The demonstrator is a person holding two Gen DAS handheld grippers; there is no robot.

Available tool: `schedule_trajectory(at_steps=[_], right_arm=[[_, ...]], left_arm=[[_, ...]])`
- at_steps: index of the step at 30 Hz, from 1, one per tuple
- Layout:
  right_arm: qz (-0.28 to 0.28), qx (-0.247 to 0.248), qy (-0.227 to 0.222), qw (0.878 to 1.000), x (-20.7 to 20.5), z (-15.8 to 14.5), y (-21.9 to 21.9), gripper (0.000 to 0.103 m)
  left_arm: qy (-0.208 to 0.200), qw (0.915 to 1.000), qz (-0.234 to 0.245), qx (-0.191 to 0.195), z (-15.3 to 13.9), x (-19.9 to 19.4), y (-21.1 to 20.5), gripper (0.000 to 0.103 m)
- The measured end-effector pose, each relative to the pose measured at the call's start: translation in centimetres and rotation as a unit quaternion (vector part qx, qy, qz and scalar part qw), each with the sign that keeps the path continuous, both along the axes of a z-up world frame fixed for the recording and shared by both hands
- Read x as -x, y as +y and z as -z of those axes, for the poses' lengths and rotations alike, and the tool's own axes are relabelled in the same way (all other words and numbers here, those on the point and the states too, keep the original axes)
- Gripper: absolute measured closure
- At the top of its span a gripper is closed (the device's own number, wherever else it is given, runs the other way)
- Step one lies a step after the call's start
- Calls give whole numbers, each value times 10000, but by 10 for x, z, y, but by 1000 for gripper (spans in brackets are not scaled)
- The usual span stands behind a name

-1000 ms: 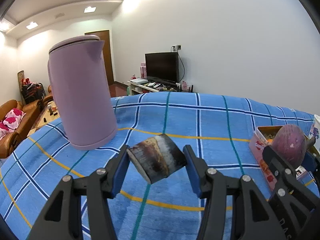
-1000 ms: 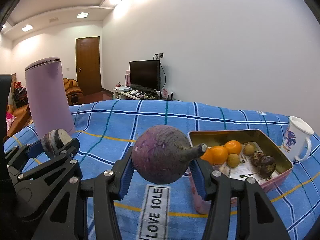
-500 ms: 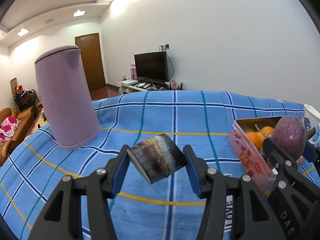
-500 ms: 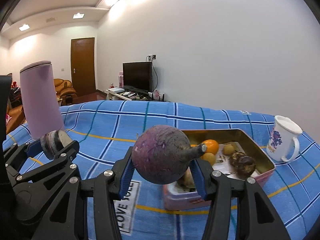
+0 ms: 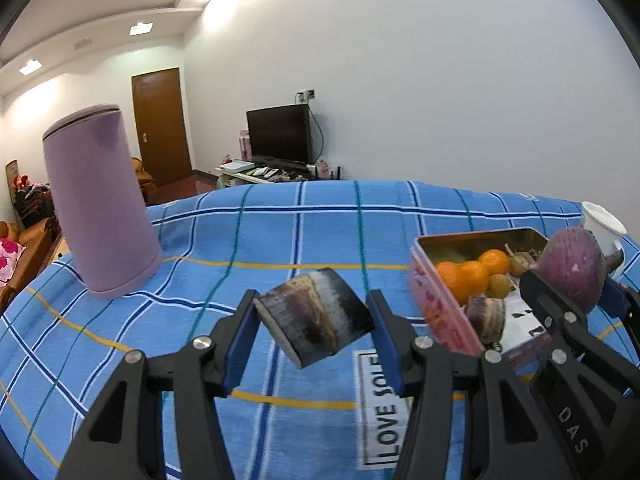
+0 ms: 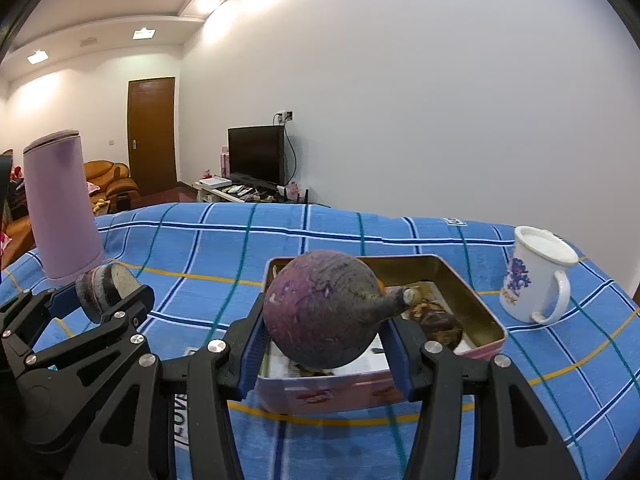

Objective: Organize fruits
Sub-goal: 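Carry the purple root and sugarcane piece over the tin box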

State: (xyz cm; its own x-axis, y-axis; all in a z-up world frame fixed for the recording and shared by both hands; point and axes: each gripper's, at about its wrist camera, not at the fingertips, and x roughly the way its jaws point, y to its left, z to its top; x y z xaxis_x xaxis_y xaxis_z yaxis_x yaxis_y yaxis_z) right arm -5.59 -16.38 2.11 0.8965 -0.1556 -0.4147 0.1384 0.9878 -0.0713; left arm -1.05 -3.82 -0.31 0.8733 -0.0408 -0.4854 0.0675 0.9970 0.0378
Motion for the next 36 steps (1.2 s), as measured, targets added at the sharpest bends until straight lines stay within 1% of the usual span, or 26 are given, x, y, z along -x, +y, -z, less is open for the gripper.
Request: schedule_trajectory(at_steps=[8,14,19,36], right_arm=[[126,16,-10,9999,4,-1,-22,49],[212,91,-45,9997,8,-2,-38,49],[352,56,-30,9994,8,-3,-56,49],[575,152,-85,9982,12,-6,-91,49]], left_arm=[[-37,9998,187,31,-2,4,-24,47],[-29,9993,362,-9,-2,4,-43,47],[-22,9987,501,-36,-3,3,-61,47],[-48,9965,829,-95,-3,5,-107,47]])
